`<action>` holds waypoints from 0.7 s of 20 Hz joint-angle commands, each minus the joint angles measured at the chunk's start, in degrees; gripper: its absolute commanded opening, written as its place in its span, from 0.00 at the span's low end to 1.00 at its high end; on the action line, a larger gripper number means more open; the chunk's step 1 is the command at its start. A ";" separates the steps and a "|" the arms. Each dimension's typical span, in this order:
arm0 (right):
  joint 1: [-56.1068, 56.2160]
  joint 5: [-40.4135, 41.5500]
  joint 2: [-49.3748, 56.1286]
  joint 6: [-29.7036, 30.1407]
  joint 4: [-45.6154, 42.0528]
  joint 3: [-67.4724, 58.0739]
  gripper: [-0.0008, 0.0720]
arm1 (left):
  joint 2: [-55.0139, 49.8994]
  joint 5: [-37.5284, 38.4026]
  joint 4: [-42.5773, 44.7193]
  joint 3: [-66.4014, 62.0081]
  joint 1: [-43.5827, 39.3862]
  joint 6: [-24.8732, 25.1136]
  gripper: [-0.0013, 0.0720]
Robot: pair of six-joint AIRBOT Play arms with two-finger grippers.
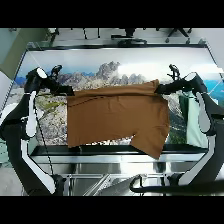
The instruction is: Fold the shirts.
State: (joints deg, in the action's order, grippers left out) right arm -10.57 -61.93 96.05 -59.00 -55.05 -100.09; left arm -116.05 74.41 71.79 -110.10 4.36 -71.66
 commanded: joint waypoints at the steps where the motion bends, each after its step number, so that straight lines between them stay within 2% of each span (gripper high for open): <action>1: -0.90 -2.69 -4.96 -1.11 -0.04 -0.11 0.61 | 0.26 9.68 0.20 -6.86 1.33 -6.14 0.98; 4: -2.75 -10.56 -12.57 -4.17 -0.15 -0.09 0.61 | 4.63 18.34 -0.35 -5.66 3.37 -10.29 0.98; 7: -3.69 -20.70 -16.83 -7.67 -0.24 0.00 0.61 | 13.75 21.81 -1.29 9.70 4.96 -11.26 0.98; 8: -3.63 -24.41 -17.75 -8.57 -0.22 0.17 0.60 | 17.81 20.94 -1.40 16.98 5.22 -10.84 0.98; 10: -3.23 -27.43 -20.15 -8.68 -0.24 1.92 0.34 | 26.03 16.61 -1.31 31.52 5.70 -10.12 0.98; 14: -3.39 -26.43 -26.56 -8.74 -0.20 8.15 0.35 | 39.52 4.76 -1.44 57.90 6.03 -9.84 0.98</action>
State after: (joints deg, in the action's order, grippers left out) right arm -13.89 -86.08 73.65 -67.11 -55.37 -95.50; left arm -85.36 86.74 70.50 -69.43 10.02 -81.49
